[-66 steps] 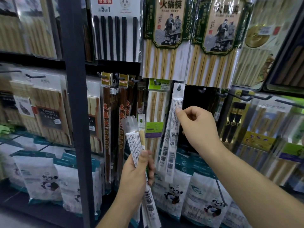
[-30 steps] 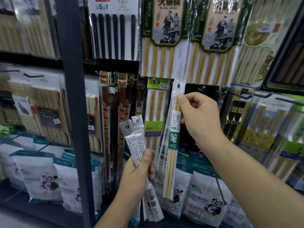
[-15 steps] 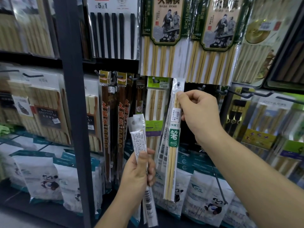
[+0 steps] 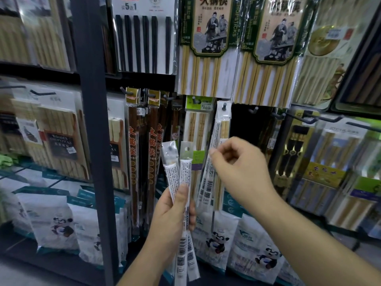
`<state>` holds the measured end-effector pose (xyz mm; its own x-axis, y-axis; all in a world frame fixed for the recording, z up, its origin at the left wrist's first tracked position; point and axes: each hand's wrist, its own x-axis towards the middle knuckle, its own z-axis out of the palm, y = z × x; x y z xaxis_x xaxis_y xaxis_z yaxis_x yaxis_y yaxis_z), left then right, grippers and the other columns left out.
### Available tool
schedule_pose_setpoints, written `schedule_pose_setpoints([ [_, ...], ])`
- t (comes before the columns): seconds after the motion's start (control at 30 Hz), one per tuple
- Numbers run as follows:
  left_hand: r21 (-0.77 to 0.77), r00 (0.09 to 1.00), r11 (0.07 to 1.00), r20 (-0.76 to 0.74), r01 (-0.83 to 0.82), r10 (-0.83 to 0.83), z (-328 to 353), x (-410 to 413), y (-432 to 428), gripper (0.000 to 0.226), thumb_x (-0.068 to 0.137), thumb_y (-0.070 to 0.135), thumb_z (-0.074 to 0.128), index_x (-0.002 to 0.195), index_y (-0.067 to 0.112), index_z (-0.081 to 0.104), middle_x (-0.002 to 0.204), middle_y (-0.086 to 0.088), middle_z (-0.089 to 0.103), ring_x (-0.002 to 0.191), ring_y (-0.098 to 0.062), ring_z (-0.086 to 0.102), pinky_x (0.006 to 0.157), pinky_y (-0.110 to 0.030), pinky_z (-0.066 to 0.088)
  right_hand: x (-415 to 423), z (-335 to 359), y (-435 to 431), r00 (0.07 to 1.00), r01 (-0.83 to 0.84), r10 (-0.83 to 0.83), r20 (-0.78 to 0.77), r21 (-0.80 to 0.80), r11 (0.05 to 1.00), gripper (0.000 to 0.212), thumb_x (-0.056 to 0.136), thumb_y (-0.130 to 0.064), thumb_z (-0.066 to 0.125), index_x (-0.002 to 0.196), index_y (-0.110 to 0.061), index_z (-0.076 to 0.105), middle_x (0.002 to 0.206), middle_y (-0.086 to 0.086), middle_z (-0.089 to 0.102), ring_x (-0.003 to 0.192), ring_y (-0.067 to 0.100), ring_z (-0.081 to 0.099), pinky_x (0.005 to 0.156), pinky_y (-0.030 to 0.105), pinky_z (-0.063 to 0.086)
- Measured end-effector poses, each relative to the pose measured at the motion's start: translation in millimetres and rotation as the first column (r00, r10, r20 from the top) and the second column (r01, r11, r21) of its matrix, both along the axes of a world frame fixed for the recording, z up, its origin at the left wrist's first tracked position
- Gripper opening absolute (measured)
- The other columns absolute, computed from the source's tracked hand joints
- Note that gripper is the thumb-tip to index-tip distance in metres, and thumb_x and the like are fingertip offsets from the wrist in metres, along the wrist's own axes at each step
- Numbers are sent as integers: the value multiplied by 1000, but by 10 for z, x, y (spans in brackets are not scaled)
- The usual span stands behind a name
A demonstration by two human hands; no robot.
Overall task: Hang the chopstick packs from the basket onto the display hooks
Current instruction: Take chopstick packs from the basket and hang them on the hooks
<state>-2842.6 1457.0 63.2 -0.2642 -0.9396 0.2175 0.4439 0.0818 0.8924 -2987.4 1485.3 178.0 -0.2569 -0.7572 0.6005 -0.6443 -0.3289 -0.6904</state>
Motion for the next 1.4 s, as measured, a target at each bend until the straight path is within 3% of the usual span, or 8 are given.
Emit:
schedule_pose_setpoints([
  [0.1, -12, 1000, 1000, 5, 14, -14, 8, -9, 25, 47, 73, 79, 70, 85, 34, 69, 61, -7, 61, 49, -19, 58, 44, -29, 47, 118, -104, 5, 995, -60, 74, -72, 183, 981, 18, 90, -46, 70, 82, -30, 69, 78, -17, 67, 61, -2, 59, 53, 14, 44],
  [0.17, -28, 1000, 999, -4, 19, -19, 7, -23, 33, 55, 65, 85, 73, 85, 34, 69, 59, -9, 60, 47, -20, 58, 43, -29, 47, 172, -149, -3, 991, -115, 127, -32, 252, 961, 21, 90, -48, 70, 81, -29, 70, 69, -13, 65, 58, 2, 59, 56, 25, 50],
  [0.27, -42, 1000, 999, -5, 24, -24, 3, -39, 40, 59, 65, 86, 71, 83, 30, 70, 62, -11, 62, 49, -22, 60, 42, -28, 47, 204, -172, -4, 990, -132, 138, -7, 254, 958, 26, 93, -39, 69, 74, -23, 67, 60, -8, 58, 56, 11, 58, 60, 38, 54],
  [0.43, 1, 990, 993, 70, -120, 119, -34, 11, 11, 71, 78, 91, 45, 79, 24, 67, 68, -9, 68, 61, -17, 68, 56, -22, 56, 139, 24, 1, 984, -133, 114, 140, 135, 982, 24, 96, -27, 68, 79, -11, 68, 59, -1, 56, 51, 12, 55, 54, 32, 52],
  [0.6, 28, 990, 991, 58, -130, 128, 14, 13, -8, 57, 84, 79, 40, 67, 28, 58, 55, 1, 47, 42, -14, 46, 40, -24, 43, -10, 367, -55, 984, -68, 72, 165, -31, 997, 30, 99, -28, 65, 87, -1, 67, 63, 19, 53, 53, 15, 49, 51, 22, 44],
  [0.9, 140, 986, 987, -153, 81, -59, -15, 26, -16, 25, 105, 28, 38, 92, 10, 50, 67, -5, 47, 44, -14, 32, 39, -24, 31, -88, 447, -182, 969, -31, 26, 244, 17, 999, 28, 98, -29, 66, 85, -5, 70, 55, 0, 52, 44, 5, 47, 42, 14, 39],
  [1.1, 42, 998, 999, -52, -30, 32, -6, 9, -24, 29, 104, 39, 50, 98, 18, 69, 79, -9, 68, 66, -23, 65, 59, -36, 60, -111, 418, -218, 968, -21, 13, 251, 31, 999, 28, 98, -28, 67, 87, -3, 70, 57, 3, 51, 43, 5, 46, 42, 14, 41],
  [1.4, -41, 999, 999, -27, -22, 21, -19, 17, -48, 24, 96, 51, 54, 92, 31, 67, 72, 1, 61, 51, -8, 45, 49, -22, 42, -174, 303, -219, 991, 46, -48, 125, 19, 999, 32, 94, -43, 68, 79, -15, 69, 55, -6, 56, 55, 14, 58, 55, 21, 48],
])
